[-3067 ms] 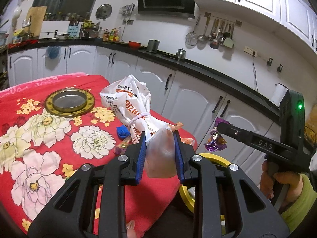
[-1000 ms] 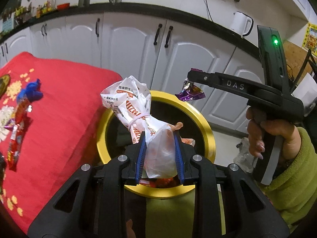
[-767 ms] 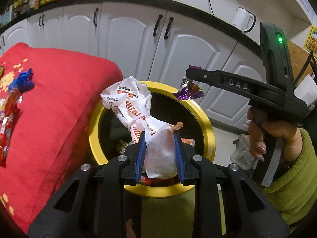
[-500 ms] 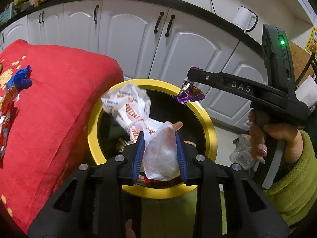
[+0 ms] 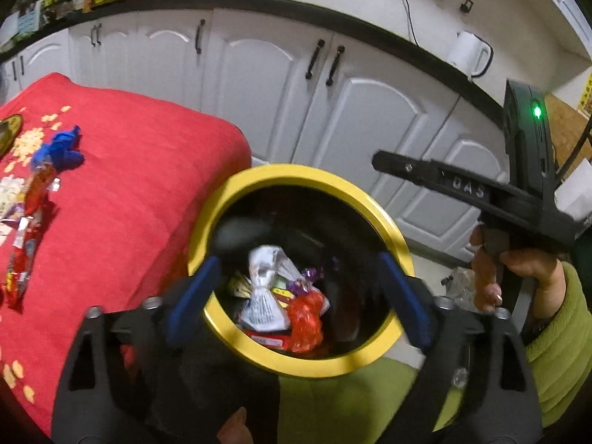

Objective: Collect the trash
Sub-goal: 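Open both tools to drop the white bag and purple wrapper into the bin, then move both tools back over the remaining trash on the table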

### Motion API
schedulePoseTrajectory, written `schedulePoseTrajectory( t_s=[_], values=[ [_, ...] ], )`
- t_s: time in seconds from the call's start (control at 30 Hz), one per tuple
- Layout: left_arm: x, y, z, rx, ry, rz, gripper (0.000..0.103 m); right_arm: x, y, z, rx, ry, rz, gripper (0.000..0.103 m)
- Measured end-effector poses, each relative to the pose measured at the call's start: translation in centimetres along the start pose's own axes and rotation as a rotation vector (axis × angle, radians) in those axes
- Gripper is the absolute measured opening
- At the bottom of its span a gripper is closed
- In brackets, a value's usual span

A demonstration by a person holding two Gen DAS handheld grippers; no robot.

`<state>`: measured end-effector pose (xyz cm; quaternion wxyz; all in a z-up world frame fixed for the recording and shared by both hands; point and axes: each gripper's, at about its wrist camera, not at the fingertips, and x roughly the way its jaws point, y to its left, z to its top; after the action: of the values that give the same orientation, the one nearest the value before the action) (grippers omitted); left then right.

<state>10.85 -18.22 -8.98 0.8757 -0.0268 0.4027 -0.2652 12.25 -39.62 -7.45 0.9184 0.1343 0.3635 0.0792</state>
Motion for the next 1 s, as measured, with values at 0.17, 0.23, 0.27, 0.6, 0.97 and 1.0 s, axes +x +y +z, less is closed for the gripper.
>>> schedulePoseTrajectory(
  t_s=[0.17,0.23,0.27,0.6,0.97,1.0],
  values=[
    [-2.1,0.4,0.7,-0.005,-0.083,0.057,0.092,-0.9,0.7,0.3,-0.014,-0.024,0.009,0.047],
    [-2.9,0.6,1.0,-0.006,-0.117,0.081,0.092,-1.4,1.2,0.5,-0.025,-0.039,0.015,0.047],
    [-3.2,0.7,1.2,-0.006,-0.129,0.088,0.092,-1.5,1.4,0.6,-0.028,-0.044,0.018,0.047],
    [-7.2,2.6,2.0,-0.035,-0.257,0.18,0.092,-3.4,3.7,1.4,-0.074,-0.095,0.052,0.048],
    [-10.9,5.1,2.1,-0.081,-0.352,0.254,0.092,-4.3,7.0,1.5,-0.133,-0.112,0.098,0.048],
    [-11.2,5.4,2.0,-0.087,-0.357,0.259,0.092,-4.3,7.4,1.5,-0.139,-0.112,0.103,0.048]
  ],
)
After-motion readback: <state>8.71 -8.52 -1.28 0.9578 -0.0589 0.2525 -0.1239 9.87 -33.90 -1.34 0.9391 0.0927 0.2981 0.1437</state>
